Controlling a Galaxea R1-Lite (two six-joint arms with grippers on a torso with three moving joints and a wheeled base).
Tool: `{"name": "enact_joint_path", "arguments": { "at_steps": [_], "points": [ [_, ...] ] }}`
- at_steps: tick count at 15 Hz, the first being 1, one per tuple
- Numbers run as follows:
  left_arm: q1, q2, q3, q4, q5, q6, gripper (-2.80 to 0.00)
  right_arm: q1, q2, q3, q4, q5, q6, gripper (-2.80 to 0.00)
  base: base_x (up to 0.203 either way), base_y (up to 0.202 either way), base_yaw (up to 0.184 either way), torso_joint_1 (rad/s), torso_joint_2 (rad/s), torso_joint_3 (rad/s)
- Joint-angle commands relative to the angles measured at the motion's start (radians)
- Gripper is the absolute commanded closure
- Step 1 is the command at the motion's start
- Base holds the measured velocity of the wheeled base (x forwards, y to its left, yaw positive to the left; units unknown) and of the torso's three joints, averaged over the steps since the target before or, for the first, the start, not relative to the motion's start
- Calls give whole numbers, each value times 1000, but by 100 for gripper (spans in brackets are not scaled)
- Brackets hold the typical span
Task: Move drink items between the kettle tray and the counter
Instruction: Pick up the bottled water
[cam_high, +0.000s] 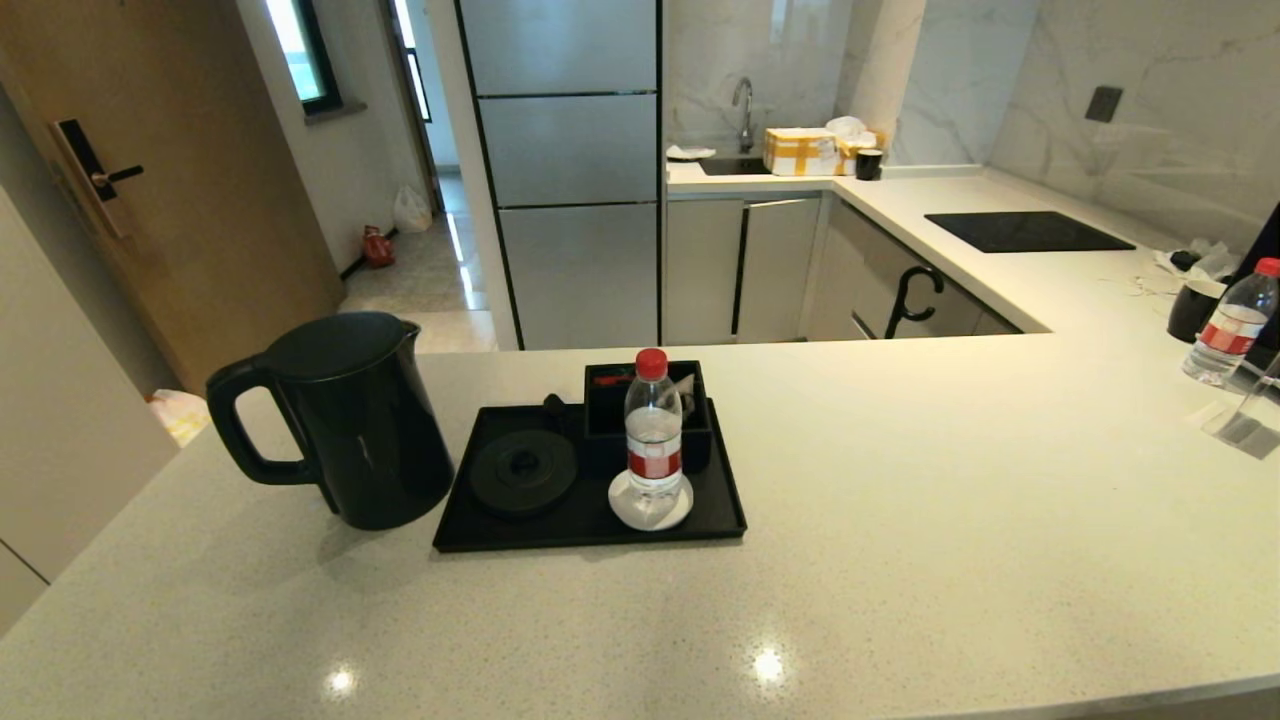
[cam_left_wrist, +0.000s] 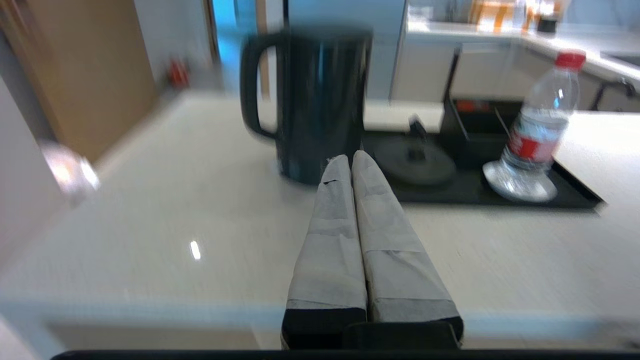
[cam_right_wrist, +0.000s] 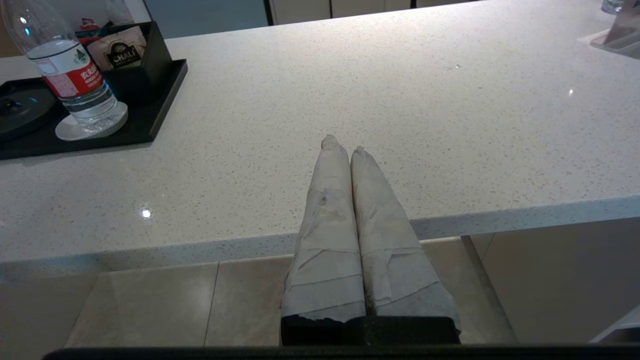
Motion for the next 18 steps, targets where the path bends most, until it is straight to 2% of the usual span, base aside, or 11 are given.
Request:
{"name": "enact_joint_path", "arguments": {
  "at_steps": [1, 2, 4, 6, 9, 12, 18],
  "points": [
    [0, 0, 82, -110, 13, 26, 0, 0, 1, 0, 0, 0, 0, 0, 0, 0, 0, 0, 0, 0],
    [0, 0, 80, -48, 30, 31, 0, 0, 1, 0, 0, 0, 0, 0, 0, 0, 0, 0, 0, 0],
    [0, 0, 77, 15, -24, 31, 0, 0, 1, 0, 0, 0, 0, 0, 0, 0, 0, 0, 0, 0],
    [0, -1, 71, 129, -38, 39, 0, 0, 1, 0, 0, 0, 0, 0, 0, 0, 0, 0, 0, 0],
    [0, -1, 73, 111, -44, 72, 0, 0, 1, 0, 0, 0, 0, 0, 0, 0, 0, 0, 0, 0],
    [0, -1, 78, 97, -41, 40, 0, 0, 1, 0, 0, 0, 0, 0, 0, 0, 0, 0, 0, 0],
    [0, -1, 78, 95, -41, 40, 0, 1, 1, 0, 0, 0, 0, 0, 0, 0, 0, 0, 0, 0]
  ]
}}
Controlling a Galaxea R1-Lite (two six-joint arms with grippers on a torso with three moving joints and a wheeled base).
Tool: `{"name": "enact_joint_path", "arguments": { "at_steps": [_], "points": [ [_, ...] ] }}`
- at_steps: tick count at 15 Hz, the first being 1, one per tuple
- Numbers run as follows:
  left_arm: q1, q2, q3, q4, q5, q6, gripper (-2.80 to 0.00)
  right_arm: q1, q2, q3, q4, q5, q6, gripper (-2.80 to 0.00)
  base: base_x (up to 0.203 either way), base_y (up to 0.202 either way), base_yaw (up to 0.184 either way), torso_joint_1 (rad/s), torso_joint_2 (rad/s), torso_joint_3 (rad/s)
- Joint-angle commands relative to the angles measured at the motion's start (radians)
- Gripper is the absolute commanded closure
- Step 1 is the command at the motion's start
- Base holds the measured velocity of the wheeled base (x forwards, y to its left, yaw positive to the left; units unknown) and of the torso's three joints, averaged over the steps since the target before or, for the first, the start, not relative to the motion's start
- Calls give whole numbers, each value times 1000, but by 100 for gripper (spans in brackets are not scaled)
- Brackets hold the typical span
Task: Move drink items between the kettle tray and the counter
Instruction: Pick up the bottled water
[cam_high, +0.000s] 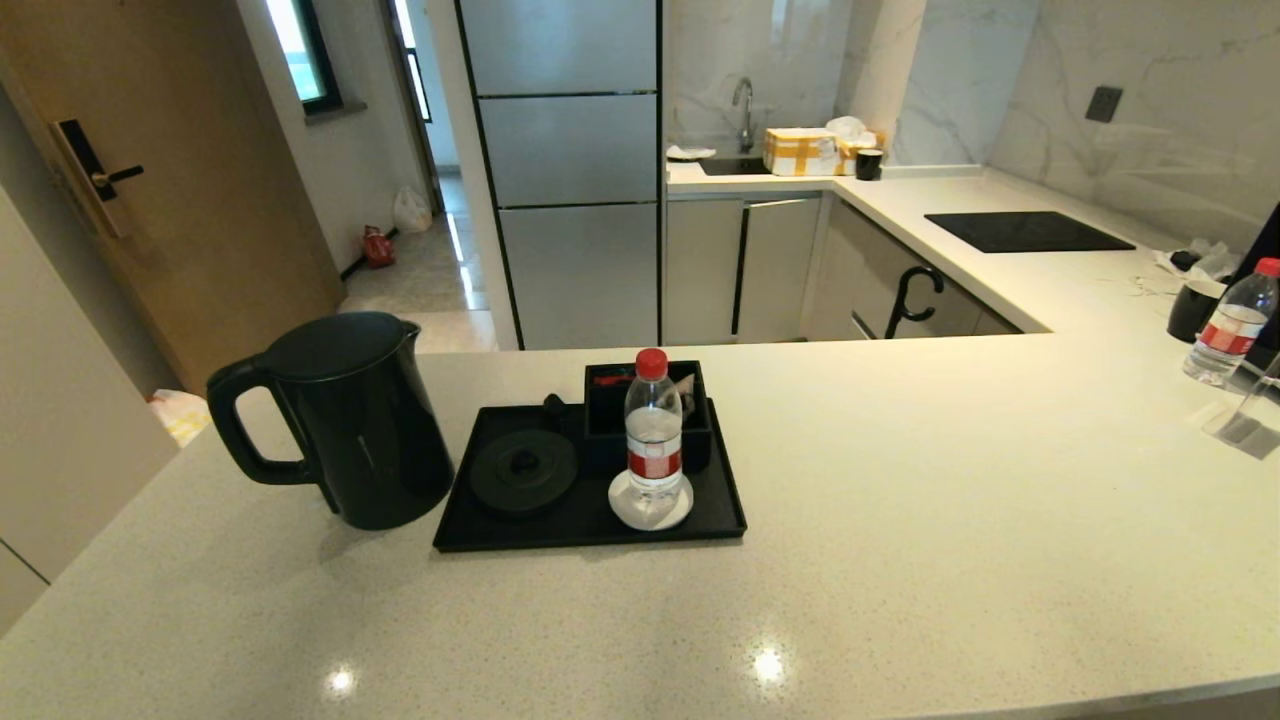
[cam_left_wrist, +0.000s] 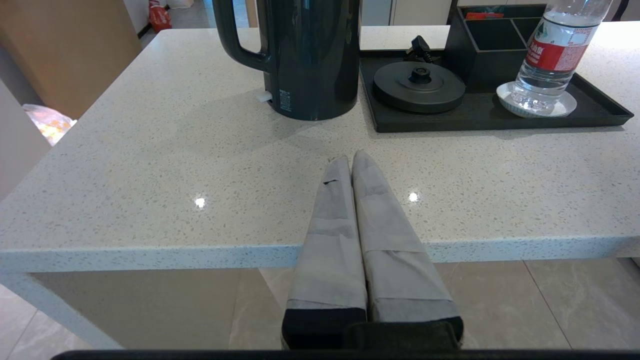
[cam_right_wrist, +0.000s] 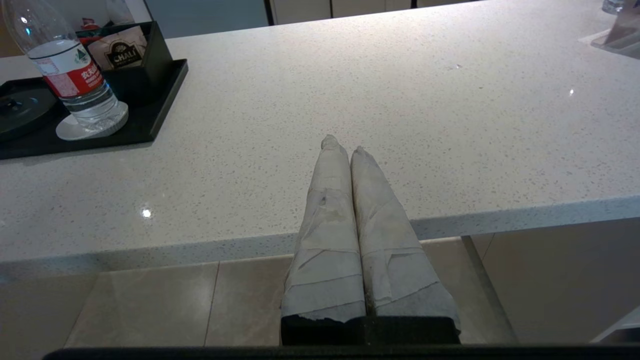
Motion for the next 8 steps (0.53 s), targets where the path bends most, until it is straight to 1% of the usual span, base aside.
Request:
{"name": "enact_joint_path", "arguments": {
  "at_steps": [1, 7, 8],
  "points": [
    [0, 0, 0, 0, 0, 0, 0, 0, 1, 0, 0, 0, 0, 0, 0, 0, 0, 0, 0, 0],
    [0, 0, 0, -1, 0, 0, 0, 0, 1, 0, 0, 0, -1, 0, 0, 0, 0, 0, 0, 0],
    [0, 0, 0, -1, 0, 0, 0, 0, 0, 0, 1, 4, -15, 0, 0, 0, 0, 0, 0, 0]
  ]
}}
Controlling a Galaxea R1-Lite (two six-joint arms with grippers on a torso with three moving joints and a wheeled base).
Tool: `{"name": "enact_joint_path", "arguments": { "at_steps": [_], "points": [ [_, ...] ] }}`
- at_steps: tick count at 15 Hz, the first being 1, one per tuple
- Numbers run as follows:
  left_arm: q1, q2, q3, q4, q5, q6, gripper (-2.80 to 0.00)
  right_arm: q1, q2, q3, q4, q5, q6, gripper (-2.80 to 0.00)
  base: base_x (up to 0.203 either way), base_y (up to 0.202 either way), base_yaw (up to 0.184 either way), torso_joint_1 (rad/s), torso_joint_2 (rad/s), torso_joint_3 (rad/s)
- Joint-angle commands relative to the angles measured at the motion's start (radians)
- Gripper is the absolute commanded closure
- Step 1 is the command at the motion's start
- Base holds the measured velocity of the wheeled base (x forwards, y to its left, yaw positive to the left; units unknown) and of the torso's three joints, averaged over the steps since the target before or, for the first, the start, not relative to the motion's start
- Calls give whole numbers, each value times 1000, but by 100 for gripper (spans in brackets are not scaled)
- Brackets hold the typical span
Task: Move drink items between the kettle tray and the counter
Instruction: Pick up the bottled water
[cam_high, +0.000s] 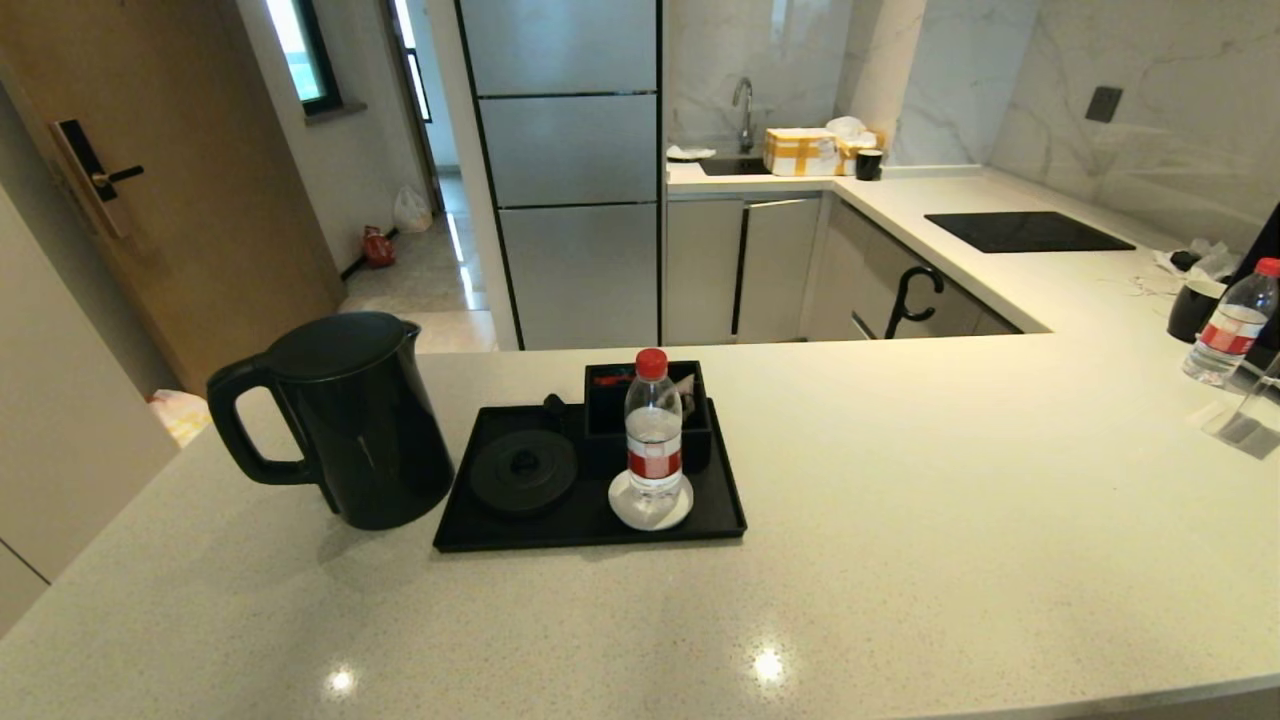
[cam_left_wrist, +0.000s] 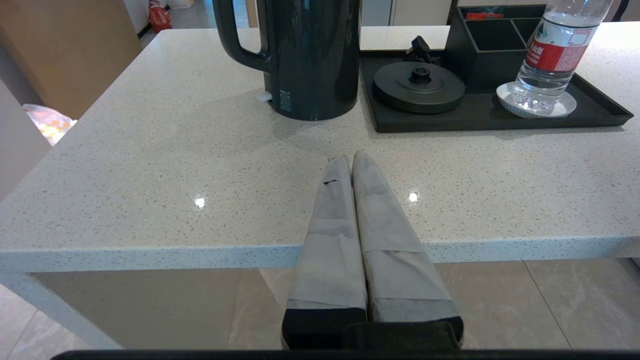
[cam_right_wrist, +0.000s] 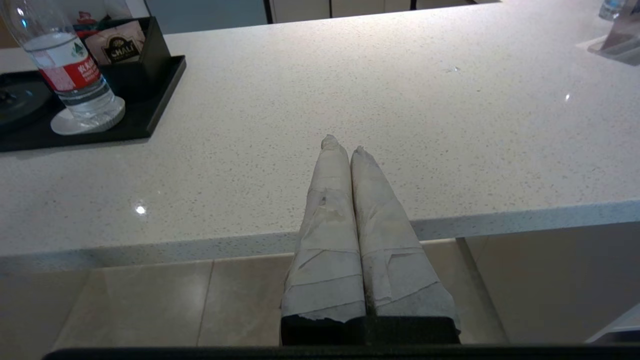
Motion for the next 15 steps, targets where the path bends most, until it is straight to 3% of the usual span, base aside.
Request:
{"name": "enact_joint_path", "arguments": {
  "at_steps": [1, 5, 7, 9, 12, 13, 15],
  "points": [
    [0, 0, 0, -1, 0, 0, 0, 0, 0, 0, 0, 0, -13, 0, 0, 0, 0, 0, 0, 0],
    [0, 0, 0, 0, 0, 0, 0, 0, 1, -14, 17, -5, -14, 0, 0, 0, 0, 0, 0, 0],
    [0, 0, 0, -1, 0, 0, 0, 0, 66, -143, 78, -2, 16, 0, 0, 0, 0, 0, 0, 0],
    [0, 0, 0, 0, 0, 0, 0, 1, 196, -347, 166, 30, 136, 0, 0, 0, 0, 0, 0, 0],
    [0, 0, 0, 0, 0, 0, 0, 0, 423, -656, 446, 126, 314, 0, 0, 0, 0, 0, 0, 0],
    [0, 0, 0, -1, 0, 0, 0, 0, 505, -729, 582, 163, 349, 0, 0, 0, 0, 0, 0, 0],
    [0, 0, 0, 0, 0, 0, 0, 0, 668, -800, 721, 283, 389, 0, 0, 0, 0, 0, 0, 0]
  ]
}}
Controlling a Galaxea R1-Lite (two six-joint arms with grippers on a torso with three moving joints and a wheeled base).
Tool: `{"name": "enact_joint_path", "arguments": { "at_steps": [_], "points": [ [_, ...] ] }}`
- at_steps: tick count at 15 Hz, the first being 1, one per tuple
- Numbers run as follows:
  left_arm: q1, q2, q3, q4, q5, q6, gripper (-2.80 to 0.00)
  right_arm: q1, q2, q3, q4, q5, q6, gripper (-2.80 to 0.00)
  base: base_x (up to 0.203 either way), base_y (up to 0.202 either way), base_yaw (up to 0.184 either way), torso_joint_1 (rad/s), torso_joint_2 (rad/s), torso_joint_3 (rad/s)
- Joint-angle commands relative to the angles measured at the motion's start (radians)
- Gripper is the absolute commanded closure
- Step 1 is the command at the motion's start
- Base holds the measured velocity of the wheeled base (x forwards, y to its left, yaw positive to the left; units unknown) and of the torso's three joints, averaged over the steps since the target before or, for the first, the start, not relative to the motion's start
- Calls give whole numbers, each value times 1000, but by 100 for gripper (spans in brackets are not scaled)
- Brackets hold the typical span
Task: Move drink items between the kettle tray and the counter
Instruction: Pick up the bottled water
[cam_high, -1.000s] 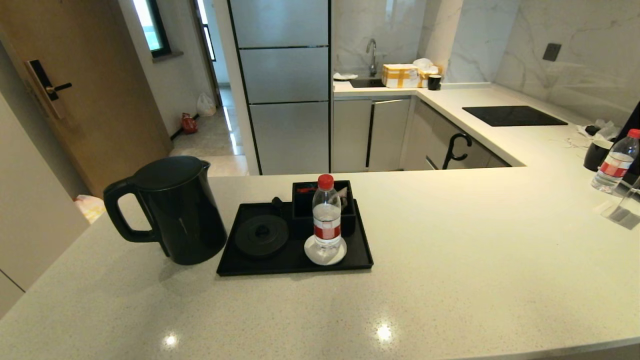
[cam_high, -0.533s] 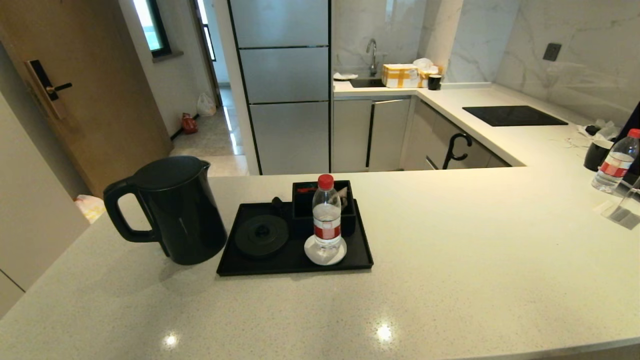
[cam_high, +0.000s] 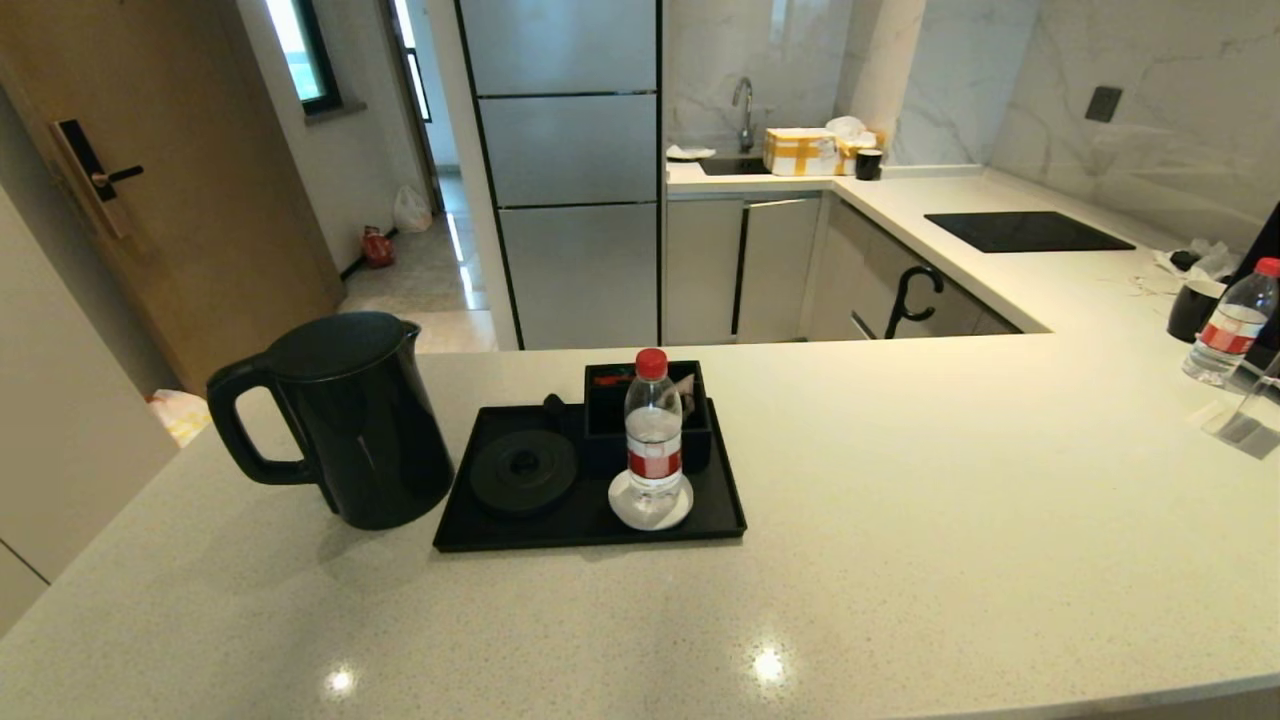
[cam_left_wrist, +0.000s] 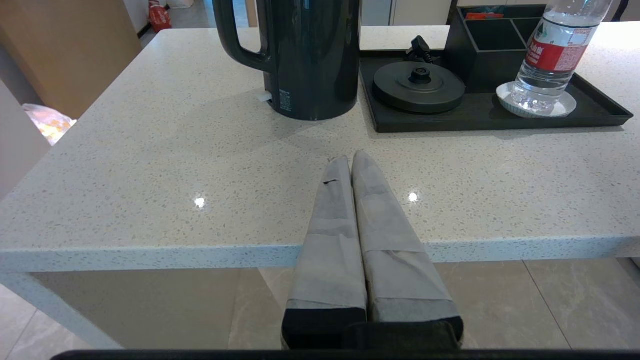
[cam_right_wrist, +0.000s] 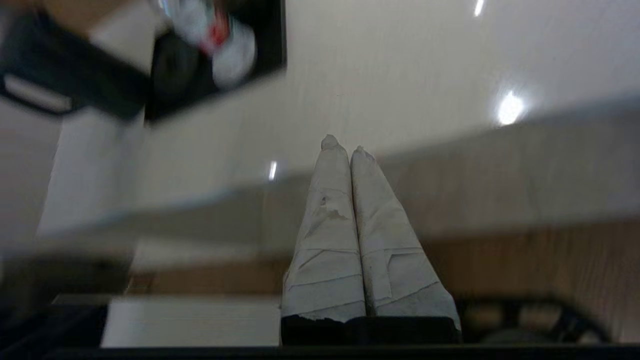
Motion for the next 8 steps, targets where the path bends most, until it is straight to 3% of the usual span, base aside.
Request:
{"name": "enact_joint_path", "arguments": {
  "at_steps": [1, 5, 8],
  "points": [
    [0, 0, 0, 0, 0, 0, 0, 1, 221, -48, 82, 84, 12, 0, 0, 0, 0, 0, 0, 0],
    [0, 1, 0, 0, 0, 0, 0, 68, 599, -65, -24, 203, 33, 0, 0, 0, 0, 0, 0, 0],
    [0, 0, 0, -1, 0, 0, 0, 232, 842, -90, -246, 198, 40, 0, 0, 0, 0, 0, 0, 0]
  ]
}}
